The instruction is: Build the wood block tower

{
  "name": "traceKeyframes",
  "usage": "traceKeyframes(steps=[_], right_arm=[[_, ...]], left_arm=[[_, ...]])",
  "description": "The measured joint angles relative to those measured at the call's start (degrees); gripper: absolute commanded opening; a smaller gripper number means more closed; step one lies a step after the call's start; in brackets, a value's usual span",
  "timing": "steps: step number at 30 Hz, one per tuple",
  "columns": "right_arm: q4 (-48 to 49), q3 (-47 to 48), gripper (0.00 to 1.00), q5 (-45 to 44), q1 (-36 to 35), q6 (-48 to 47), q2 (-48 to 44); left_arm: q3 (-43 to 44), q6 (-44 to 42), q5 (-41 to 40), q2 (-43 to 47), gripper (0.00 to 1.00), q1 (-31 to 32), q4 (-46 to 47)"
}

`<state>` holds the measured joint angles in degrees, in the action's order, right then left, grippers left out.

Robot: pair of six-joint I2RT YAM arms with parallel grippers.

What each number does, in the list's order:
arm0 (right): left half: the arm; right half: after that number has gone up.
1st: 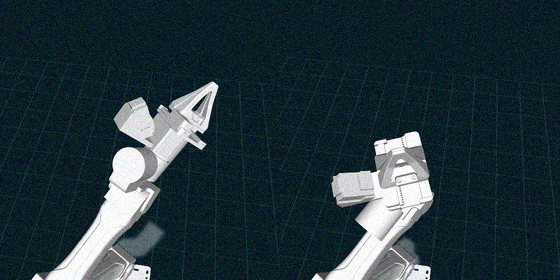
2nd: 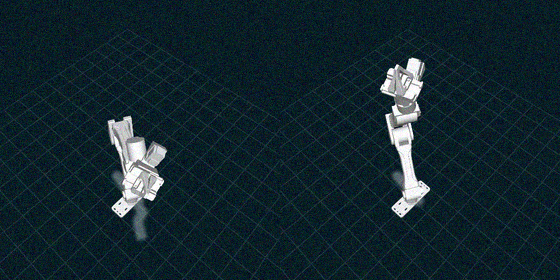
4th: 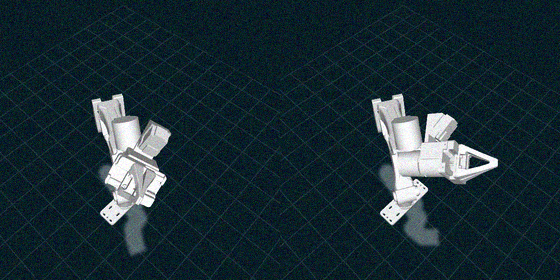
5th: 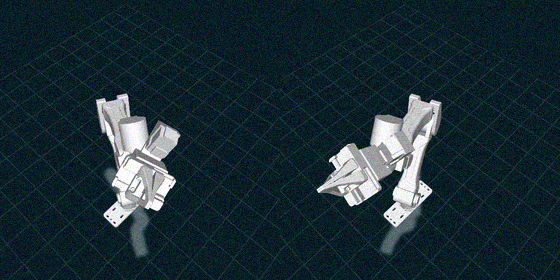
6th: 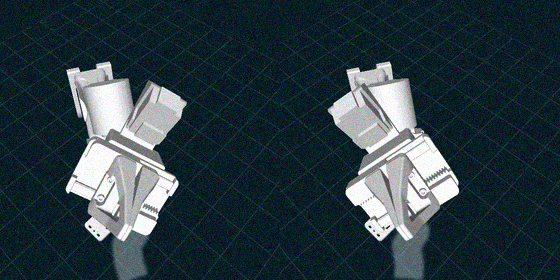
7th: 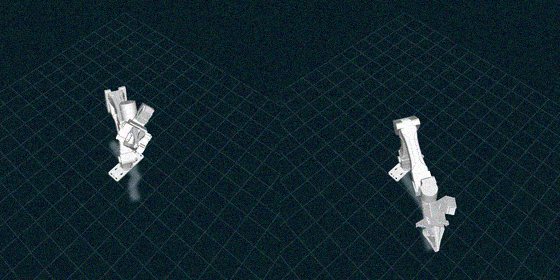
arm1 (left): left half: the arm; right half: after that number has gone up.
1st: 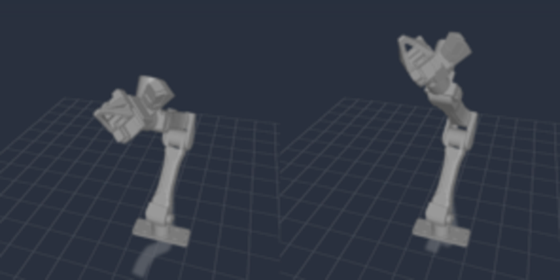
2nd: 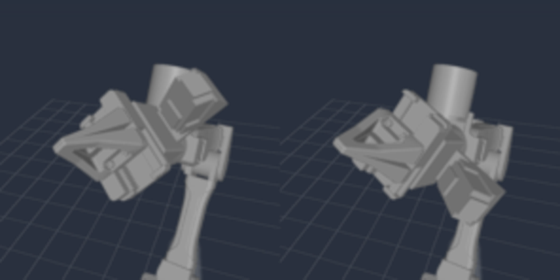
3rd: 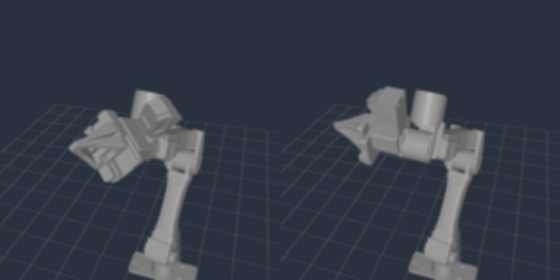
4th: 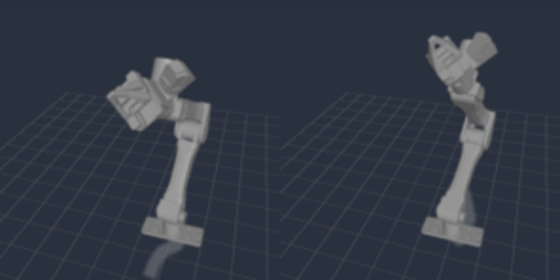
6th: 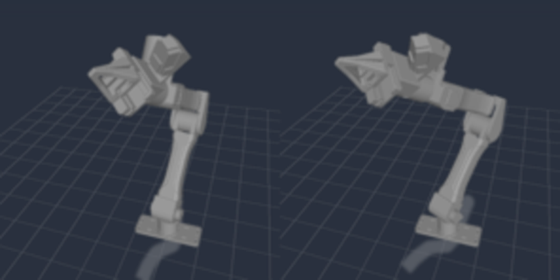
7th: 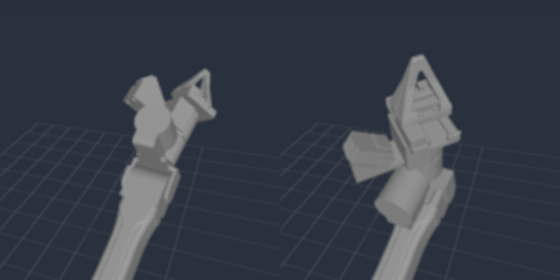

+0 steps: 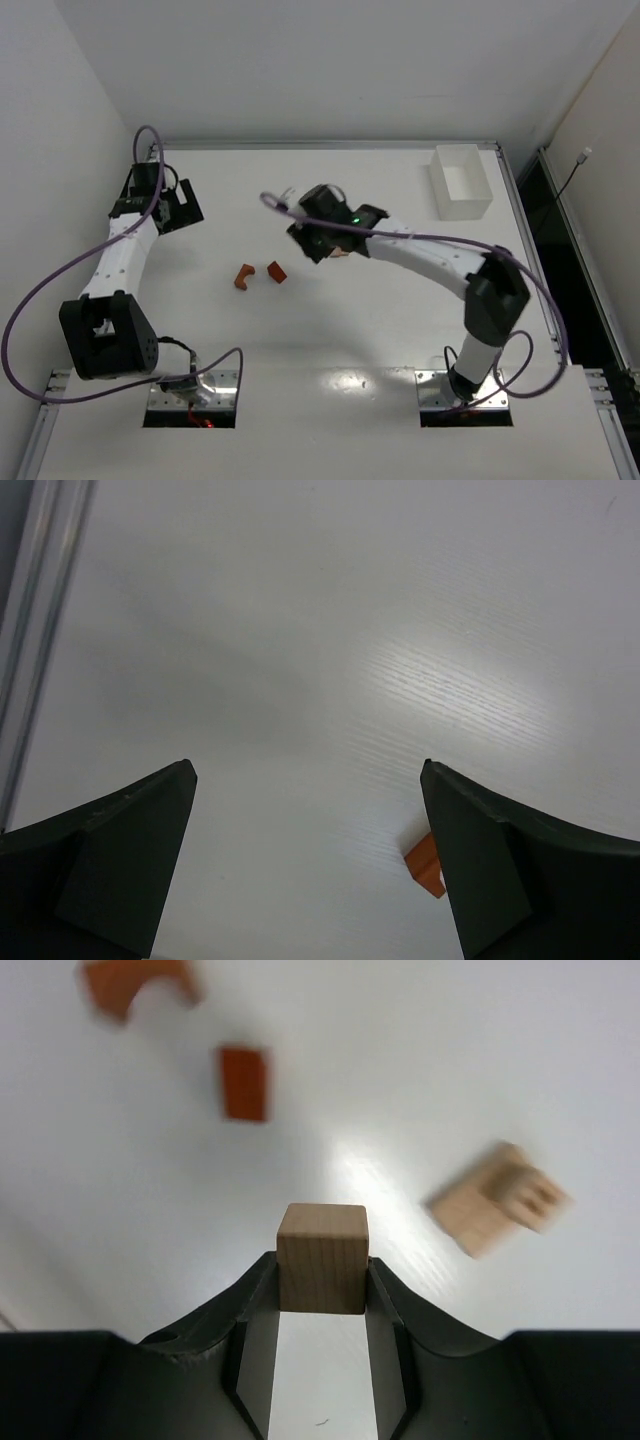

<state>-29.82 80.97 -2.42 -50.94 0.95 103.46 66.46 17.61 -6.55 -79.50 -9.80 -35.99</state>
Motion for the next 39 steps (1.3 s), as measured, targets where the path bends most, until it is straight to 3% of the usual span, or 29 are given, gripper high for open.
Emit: traceKeyframes(steps=[6,12,24,39], right_arm=[[1.3,-2.8,0.0,-9.0,10.7,21.4,-11.9],[0.1,-7.1,0.0,-10.5,14.1,31.5,-7.6],[-0.2,-3.3,0.0,-7.9,14.5,38.1,4.3],[0.1,0.6,0.0,-6.4,14.9,38.3,9.7]], left_arm=[[-4.2,2.6,1.2,0.2,0.94,3.3,1.0],[-3.5,1.8,3.7,-2.8,0.94,5.5,1.6],[-1.3,1.8,4.1,-5.7,0.94,6.0,2.0],[-0.1,1.8,5.1,-7.0,0.94,6.0,1.9]])
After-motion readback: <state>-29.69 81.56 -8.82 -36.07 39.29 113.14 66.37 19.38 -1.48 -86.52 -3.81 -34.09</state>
